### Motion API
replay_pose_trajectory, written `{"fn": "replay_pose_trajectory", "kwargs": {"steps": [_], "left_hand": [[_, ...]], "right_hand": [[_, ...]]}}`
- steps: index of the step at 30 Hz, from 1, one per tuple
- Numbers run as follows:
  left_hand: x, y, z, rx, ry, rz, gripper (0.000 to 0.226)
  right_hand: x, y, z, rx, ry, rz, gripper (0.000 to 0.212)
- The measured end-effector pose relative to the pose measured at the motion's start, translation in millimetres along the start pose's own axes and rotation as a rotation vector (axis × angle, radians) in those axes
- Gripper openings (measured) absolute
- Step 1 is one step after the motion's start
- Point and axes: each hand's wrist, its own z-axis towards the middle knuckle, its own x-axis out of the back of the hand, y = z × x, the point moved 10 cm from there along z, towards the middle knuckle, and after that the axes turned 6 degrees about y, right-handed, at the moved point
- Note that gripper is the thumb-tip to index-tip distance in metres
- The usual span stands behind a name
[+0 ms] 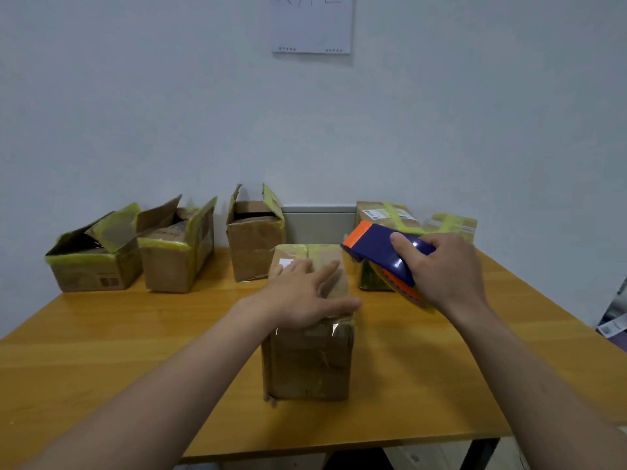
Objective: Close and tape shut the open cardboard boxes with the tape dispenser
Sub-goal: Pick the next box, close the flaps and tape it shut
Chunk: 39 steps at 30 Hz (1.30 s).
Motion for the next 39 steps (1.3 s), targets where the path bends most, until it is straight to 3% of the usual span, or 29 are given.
{"fn": "replay_pose_trajectory", "kwargs": {"steps": [5,8,14,17,20,24,31,39], "left_hand": [[-2.9,-41.6,-17.4,0.177,0.092,-0.086,0.123],[1.3,-40.2,-20.2,0.174,0.129,-0.359,0.113],[-9.1,-62.6,-20.7,0.171,0.181,-0.924,0.114],[-17.1,-63.0,-24.0,0.192,0.137,-1.233,0.104],[-23.1,-62.6,-28.2,0.210,0.081,-1.368,0.090],[-21.6,-70.6,-34.3,0.201,0.069,-1.383,0.079],[-13.4,-67.6,-42.7,0.005,0.062,-1.300,0.046],[-9.6,-80.9,-51.0,-0.199,0.393,-1.191,0.049]], "right_hand": [[-4.8,-3.6,-4.3,-0.059,0.034,0.232,0.052],[-19.0,-21.1,-8.0,-0.089,0.008,0.462,0.055],[-57.6,-48.4,-9.8,-0.341,-0.035,0.874,0.034],[-91.0,-55.3,-18.5,-0.516,-0.071,1.031,0.032],[-119.2,-49.4,-33.7,-0.648,-0.081,1.078,0.035],[-128.0,-36.9,-36.6,-0.729,-0.059,1.168,0.034],[-118.1,-33.5,-38.0,-0.700,0.001,1.196,0.032],[-114.6,-37.4,-41.1,-0.714,-0.013,1.203,0.033]]}}
